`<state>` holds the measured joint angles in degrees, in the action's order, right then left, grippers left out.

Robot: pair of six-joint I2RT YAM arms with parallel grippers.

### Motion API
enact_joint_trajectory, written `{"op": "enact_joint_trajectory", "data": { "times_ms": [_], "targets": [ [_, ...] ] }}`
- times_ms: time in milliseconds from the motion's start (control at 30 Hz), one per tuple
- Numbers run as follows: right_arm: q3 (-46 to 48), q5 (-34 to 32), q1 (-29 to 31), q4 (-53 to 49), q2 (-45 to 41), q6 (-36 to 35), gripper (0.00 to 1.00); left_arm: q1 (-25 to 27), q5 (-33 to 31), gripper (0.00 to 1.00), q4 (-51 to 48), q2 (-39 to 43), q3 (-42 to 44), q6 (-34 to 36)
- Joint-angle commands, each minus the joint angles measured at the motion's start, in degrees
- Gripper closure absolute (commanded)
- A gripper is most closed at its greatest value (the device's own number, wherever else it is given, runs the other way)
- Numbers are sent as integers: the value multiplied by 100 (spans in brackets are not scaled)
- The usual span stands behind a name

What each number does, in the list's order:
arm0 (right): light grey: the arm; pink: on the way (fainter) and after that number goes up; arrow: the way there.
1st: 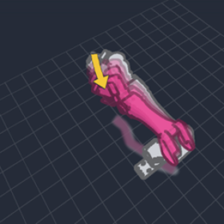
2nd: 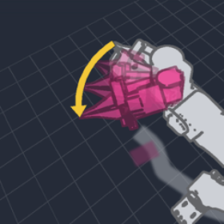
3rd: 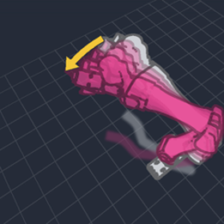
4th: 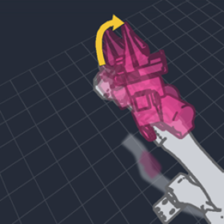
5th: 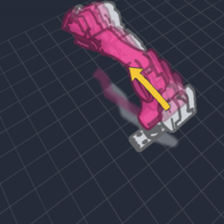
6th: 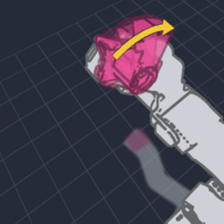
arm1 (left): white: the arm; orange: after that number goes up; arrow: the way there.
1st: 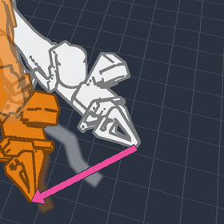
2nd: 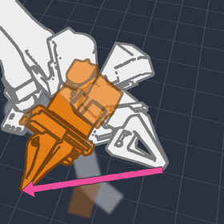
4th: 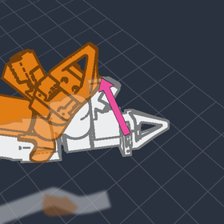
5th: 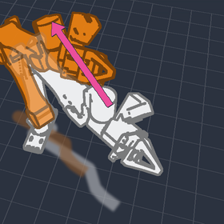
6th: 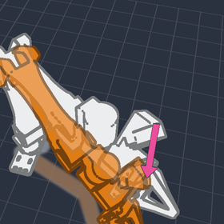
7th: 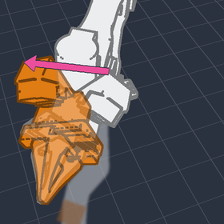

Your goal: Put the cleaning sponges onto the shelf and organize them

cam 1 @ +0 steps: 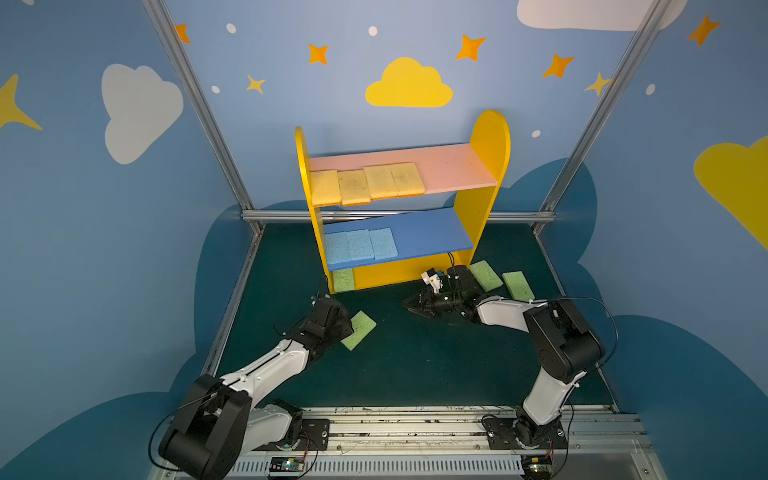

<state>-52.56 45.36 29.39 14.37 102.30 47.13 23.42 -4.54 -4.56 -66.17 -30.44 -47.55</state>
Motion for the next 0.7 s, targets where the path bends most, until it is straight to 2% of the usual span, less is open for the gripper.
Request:
{"op": "enact_joint_trajectory", "data": {
  "times_ms": [0, 100, 133, 167, 200, 267, 467, 667],
  "targets": [
    [-458, 113, -21, -790, 100, -670, 52, 5, 128, 63, -559, 205, -230, 316],
    [-902, 135, 5, -1321, 387, -960, 59, 18, 486, 68, -451, 376, 8, 275],
    [-992, 181, 37, -1265, 495, -930, 72, 41, 615, 71, -348, 422, 145, 228],
    [-1084, 241, 94, -1176, 615, -864, 90, 96, 671, 74, -296, 458, 277, 172],
    [-1199, 278, 159, -1156, 716, -823, 100, 142, 690, 77, -295, 492, 369, 126],
    [-1530, 262, 366, -1269, 964, -809, 100, 232, 660, 83, -370, 537, 523, 83],
    [-2500, -76, 911, -1930, 1404, -1108, 100, 331, 468, 85, -521, 1156, 957, 36],
    [-3270, -258, 1210, -2487, 1944, -1320, 100, 544, 732, 86, -321, 1390, 1296, -120]
  ]
}}
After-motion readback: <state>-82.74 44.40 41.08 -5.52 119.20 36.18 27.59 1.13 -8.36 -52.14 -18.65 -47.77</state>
